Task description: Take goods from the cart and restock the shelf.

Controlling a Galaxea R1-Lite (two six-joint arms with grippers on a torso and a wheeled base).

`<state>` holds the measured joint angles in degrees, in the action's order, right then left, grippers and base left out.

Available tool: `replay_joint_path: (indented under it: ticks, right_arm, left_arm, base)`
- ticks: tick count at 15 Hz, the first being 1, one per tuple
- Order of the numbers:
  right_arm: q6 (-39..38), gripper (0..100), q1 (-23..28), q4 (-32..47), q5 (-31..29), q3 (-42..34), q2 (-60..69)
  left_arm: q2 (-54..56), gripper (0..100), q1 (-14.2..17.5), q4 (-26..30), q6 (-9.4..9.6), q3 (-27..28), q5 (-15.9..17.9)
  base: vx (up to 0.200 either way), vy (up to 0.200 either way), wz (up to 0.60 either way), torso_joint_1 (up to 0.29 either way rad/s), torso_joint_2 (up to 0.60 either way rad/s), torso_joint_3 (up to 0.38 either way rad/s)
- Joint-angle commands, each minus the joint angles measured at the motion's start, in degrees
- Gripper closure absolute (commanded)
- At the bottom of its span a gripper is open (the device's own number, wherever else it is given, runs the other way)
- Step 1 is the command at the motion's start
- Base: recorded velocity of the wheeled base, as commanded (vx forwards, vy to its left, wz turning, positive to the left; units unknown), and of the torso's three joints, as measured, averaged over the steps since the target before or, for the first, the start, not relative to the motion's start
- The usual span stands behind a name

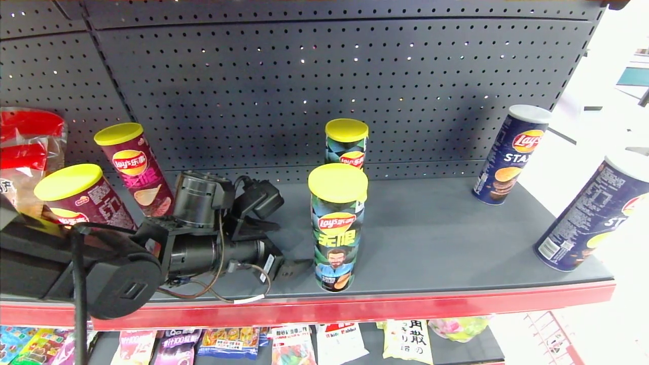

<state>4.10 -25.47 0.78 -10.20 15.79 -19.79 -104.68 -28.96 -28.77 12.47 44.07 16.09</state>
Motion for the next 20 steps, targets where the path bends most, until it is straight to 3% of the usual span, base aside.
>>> replay_joint_path:
  ticks: [1, 14, 16, 19, 20]
  right_arm:
    - [0.0, 0, 0.1, 0.0, 0.0, 0.1, -0.3]
    - [0.0, 0, 0.0, 0.1, 0.0, -0.1, -0.1]
    - [0.0, 0, 0.0, 2.4, 0.1, -0.1, 0.4]
    - [0.1, 0, 0.0, 7.0, 0.2, -0.1, 2.5]
    - [0.2, 0, 0.0, 7.1, -0.2, -0.6, 2.9]
  left_arm:
    - [-0.1, 0, -0.5, -0.1, -0.08, 0.3, 0.0]
    - [1.1, 0, -0.4, -0.1, -0.17, -0.7, 0.0]
    - [5.6, 0, -0.4, -0.1, -0.17, -3.0, -0.1]
    - [23.3, 0, 1.5, 1.5, -0.17, -12.2, -0.1]
    - [32.0, 0, 1.7, 4.4, -0.25, -16.0, -0.2]
  base:
    - [0.000, 0.000, 0.00, 0.000, 0.00, 0.000]
    - [0.000, 0.000, 0.00, 0.000, 0.00, 0.000]
    - [0.000, 0.000, 0.00, 0.000, 0.00, 0.000]
    - [0.000, 0.000, 0.00, 0.000, 0.00, 0.000]
    - [0.000, 0.000, 0.00, 0.000, 0.00, 0.000]
